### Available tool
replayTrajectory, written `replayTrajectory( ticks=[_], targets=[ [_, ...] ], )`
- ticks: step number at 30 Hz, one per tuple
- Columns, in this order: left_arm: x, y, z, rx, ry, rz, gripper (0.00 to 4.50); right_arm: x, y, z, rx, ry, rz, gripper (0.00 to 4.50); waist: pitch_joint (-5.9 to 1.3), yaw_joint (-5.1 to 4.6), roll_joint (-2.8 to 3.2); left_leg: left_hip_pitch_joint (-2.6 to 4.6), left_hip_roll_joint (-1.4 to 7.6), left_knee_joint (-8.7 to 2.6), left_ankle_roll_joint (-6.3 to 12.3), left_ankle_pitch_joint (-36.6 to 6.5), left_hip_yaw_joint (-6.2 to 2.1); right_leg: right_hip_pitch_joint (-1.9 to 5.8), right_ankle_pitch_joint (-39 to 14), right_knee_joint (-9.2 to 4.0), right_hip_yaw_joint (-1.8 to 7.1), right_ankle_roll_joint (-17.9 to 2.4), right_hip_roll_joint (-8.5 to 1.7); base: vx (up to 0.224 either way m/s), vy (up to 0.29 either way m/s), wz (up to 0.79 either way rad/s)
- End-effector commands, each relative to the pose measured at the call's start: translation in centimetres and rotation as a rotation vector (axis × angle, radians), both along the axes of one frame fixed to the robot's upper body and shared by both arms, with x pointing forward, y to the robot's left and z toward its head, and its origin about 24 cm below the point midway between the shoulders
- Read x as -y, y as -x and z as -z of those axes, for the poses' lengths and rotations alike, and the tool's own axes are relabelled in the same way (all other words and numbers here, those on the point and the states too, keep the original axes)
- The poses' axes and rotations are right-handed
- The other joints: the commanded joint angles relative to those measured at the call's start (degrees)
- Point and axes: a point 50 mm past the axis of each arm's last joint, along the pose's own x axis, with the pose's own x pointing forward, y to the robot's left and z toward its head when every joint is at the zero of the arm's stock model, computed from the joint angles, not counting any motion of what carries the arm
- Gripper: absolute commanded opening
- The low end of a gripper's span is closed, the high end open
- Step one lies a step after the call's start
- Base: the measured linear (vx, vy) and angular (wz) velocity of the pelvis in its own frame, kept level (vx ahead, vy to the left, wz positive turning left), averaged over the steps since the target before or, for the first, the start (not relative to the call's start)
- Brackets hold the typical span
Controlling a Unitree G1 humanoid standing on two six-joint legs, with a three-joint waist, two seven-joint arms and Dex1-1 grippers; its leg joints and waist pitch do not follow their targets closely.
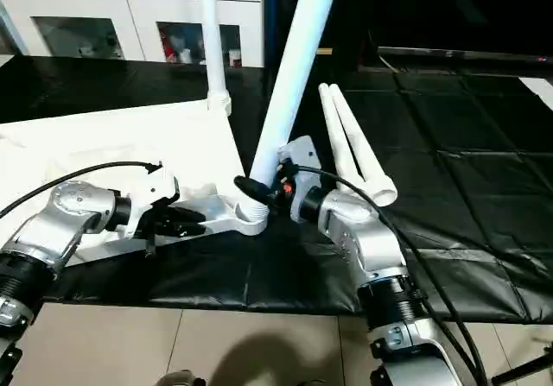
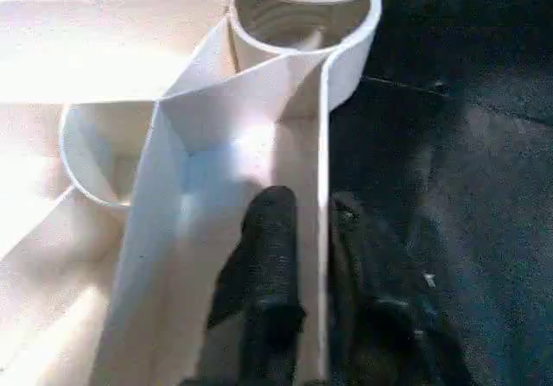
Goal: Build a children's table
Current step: Pick table leg
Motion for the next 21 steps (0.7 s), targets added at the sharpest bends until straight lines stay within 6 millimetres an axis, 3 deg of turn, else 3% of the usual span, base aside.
replayTrajectory(
  ticks=[1, 8, 21],
  targets=[
    [-0.6, 0.2, -0.1, 0.000, -0.006, -0.004, 0.45, -0.4, -0.4, -0.7, 0.033, 0.012, -0.016, 1.91, -5.01, 0.07, 0.40, 0.80, -0.07, -4.36, -0.68, -15.61, 0.32, 3.58, -24.45, -5.37, 2.30, -6.55, -4.07, 0.000, 0.000, 0.00],
    [-1.0, 0.6, 0.1, -0.023, -0.041, 0.024, 0.00, -0.7, -0.4, -0.6, 0.034, 0.021, -0.033, 1.91, -5.11, -0.05, 0.48, 0.73, 0.03, -4.39, -0.75, -14.89, 0.32, 3.63, -21.78, -5.04, 2.45, -7.42, -4.03, 0.000, 0.000, 0.00],
    [-0.9, 0.7, -0.1, -0.028, 0.002, 0.025, 0.00, -2.0, -0.3, 0.2, -0.004, 0.089, -0.099, 1.91, -4.97, -0.14, 0.34, 0.79, 0.09, -4.48, -0.85, -15.42, 0.37, 3.62, -21.40, -4.92, 2.46, -7.98, -3.99, 0.000, 0.000, 0.00]
  ],
)
